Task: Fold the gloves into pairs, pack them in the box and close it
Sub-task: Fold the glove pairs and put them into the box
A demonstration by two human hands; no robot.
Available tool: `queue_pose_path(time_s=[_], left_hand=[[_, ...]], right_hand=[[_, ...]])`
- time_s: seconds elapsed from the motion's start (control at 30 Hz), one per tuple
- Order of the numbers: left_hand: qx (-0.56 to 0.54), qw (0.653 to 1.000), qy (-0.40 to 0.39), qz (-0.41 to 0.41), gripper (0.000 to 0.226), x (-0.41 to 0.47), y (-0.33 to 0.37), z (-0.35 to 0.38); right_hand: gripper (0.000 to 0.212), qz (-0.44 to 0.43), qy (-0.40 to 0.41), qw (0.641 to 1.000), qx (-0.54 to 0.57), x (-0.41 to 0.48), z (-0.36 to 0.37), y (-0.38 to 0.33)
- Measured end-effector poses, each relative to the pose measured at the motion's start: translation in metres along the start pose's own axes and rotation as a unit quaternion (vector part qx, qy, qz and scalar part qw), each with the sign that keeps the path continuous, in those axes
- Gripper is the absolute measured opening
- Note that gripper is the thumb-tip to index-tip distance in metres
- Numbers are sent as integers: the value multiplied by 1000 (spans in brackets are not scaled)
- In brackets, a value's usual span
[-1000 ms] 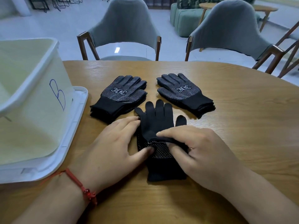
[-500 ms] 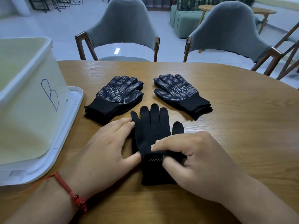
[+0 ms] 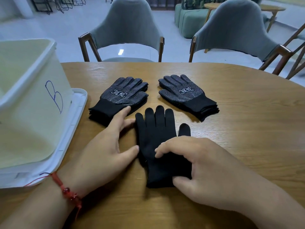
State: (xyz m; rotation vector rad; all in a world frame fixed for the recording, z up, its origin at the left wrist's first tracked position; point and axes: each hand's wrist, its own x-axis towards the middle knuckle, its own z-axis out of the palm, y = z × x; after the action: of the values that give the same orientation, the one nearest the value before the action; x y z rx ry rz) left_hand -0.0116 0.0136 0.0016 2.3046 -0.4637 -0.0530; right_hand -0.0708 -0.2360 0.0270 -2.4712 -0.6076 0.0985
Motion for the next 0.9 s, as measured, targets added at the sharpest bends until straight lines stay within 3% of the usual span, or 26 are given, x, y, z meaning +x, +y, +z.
queue_pose_path(time_s=[0.23,0.4,0.57,0.73,0.9], left_hand=[[53,998,4,37,70,-1,2,4],[67,988,80,112,38,-6,17,-3],[95,980,-86,153,31,-12,29,-2],[94,976,-121,158,39,-12,26,-8],[108,967,-113,200,23,-13,24,-4]], right_hand=[[18,-34,-9,999,-5,-5,0,5],[17,-56,-23,998,-37,-8,0,4],[9,-79,10,994,-71,-5,9,-1],[12,-69,68,995,-33,-3,8,-1],[9,-68,113,991,6,-4,8,-1]])
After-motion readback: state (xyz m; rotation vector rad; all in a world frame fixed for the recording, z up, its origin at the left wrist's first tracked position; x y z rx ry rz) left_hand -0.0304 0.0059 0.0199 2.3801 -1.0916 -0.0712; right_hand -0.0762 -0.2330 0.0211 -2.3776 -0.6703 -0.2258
